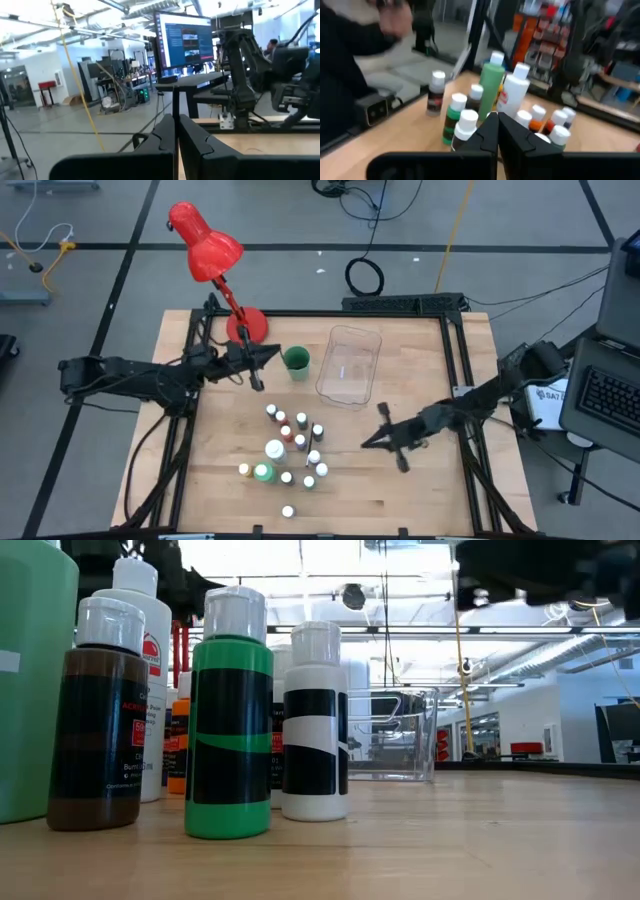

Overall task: Pick & Place Paint Supplies
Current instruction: Put the black paint brush into the green cup

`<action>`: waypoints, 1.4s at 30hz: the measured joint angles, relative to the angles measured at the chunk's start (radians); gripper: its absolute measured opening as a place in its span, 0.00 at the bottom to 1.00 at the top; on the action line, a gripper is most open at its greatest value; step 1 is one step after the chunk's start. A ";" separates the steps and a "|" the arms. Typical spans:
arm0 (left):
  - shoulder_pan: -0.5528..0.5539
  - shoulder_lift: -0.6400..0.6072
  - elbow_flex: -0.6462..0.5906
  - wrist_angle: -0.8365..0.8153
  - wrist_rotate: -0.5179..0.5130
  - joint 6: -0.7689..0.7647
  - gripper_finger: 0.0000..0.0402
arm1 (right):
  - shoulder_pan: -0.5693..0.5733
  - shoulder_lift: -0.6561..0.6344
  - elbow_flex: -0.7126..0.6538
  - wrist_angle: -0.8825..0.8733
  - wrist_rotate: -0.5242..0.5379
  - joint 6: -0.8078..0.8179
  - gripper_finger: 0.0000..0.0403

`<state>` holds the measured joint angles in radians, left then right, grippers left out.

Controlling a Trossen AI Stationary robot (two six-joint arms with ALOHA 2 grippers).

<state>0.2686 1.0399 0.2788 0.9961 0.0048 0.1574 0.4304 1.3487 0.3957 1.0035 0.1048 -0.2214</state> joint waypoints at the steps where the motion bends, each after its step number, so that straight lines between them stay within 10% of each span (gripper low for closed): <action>1: 0.009 0.015 0.001 0.012 0.002 -0.010 0.00 | -0.005 0.001 -0.039 0.076 0.003 -0.001 0.00; 7: 0.026 0.109 0.001 0.120 0.003 -0.014 0.00 | -0.027 0.000 -0.171 0.348 0.074 -0.003 0.00; 42: 0.026 0.419 0.005 0.201 -0.119 -0.102 0.06 | -0.032 0.001 -0.188 0.357 0.130 -0.011 0.00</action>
<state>0.2943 1.4590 0.2836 1.1967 -0.1142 0.0550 0.3988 1.3499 0.2073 1.3601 0.2348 -0.2321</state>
